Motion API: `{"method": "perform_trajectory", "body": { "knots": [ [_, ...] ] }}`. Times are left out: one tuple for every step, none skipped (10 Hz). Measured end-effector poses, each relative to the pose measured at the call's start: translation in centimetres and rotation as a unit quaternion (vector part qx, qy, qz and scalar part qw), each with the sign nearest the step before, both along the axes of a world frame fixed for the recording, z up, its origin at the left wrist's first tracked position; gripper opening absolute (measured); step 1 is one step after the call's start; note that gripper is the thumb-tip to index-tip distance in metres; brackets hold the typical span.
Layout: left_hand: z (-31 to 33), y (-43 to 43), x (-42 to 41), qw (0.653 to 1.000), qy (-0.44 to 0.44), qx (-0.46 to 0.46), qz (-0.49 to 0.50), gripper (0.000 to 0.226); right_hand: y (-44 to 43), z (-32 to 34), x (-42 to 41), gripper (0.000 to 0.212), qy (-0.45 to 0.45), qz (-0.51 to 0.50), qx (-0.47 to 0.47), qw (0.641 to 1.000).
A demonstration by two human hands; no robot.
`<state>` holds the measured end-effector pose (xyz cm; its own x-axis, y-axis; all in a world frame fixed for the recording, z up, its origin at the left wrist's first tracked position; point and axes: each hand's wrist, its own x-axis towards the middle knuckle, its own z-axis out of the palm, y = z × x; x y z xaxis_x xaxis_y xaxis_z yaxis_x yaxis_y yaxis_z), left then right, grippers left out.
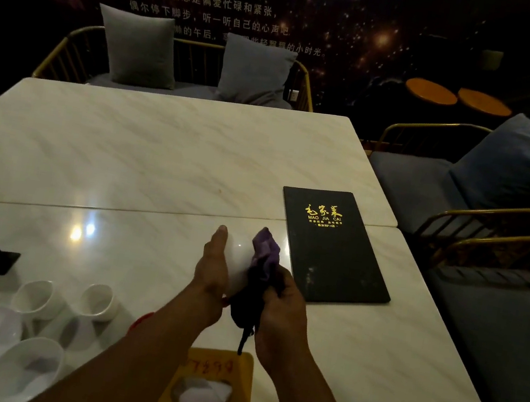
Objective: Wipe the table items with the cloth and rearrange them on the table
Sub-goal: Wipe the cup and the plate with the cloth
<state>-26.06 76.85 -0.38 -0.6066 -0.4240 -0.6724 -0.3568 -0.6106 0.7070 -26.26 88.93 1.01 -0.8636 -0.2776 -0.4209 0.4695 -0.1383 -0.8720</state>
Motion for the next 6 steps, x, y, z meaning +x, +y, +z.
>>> {"method": "perform_trajectory", "body": {
  "knots": [
    [0.7,-0.5,-0.6,1.0,-0.005,0.017,0.012,0.074,1.1,0.4,0.6,0.035,0.079,0.054,0.026,0.995],
    [0.1,-1.2,-0.9,0.998,0.004,-0.053,-0.014,0.062,2.5,0.6,-0.6,0.038,0.077,0.063,-0.005,0.995],
    [-1.3,-2.5,-0.9,0.984,-0.012,-0.154,-0.084,0.068,4.7,0.8,-3.3,0.035,0.027,0.002,-0.025,0.999],
    [-3.1,-3.3,-0.3,0.926,-0.043,-0.311,-0.208,0.08,7.1,-0.6,-5.3,0.031,-0.005,-0.093,0.007,0.996],
    [-5.4,-3.3,0.1,0.839,-0.05,-0.437,-0.32,0.096,8.8,-2.7,-6.1,0.033,-0.024,-0.146,0.013,0.989],
    [-7.7,-3.0,0.3,0.748,-0.072,-0.521,-0.405,0.111,9.8,-4.8,-6.2,0.032,-0.057,-0.173,0.006,0.983]
  ]
}}
